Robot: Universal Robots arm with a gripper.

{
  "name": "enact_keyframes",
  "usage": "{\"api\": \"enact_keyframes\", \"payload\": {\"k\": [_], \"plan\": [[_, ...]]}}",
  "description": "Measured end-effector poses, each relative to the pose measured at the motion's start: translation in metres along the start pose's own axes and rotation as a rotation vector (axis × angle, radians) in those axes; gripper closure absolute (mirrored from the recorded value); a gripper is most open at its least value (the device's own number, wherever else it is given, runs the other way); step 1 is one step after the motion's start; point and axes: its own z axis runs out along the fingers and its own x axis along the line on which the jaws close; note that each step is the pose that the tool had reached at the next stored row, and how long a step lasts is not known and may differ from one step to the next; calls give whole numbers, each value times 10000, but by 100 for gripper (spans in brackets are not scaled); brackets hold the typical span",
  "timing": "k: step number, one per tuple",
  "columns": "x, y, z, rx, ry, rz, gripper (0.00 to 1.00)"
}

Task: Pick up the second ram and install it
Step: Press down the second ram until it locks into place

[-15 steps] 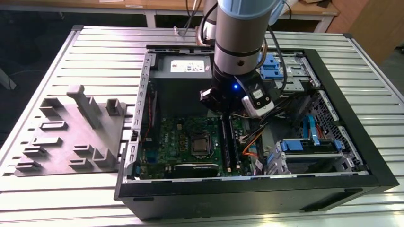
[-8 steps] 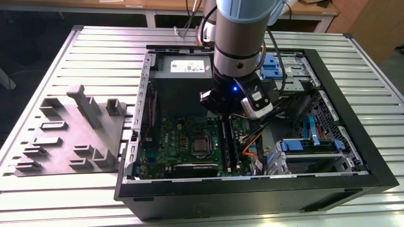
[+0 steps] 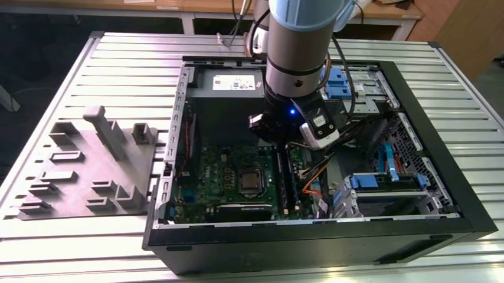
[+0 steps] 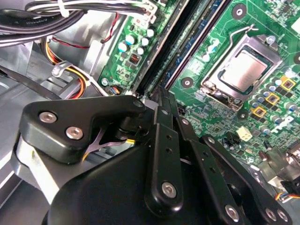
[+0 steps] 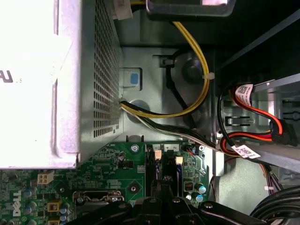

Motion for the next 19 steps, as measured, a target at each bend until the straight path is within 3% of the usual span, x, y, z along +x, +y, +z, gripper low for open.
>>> {"api": "enact_keyframes", "payload": {"k": [19], "plan": [[6,-4,81,-17,1,1,90]]}}
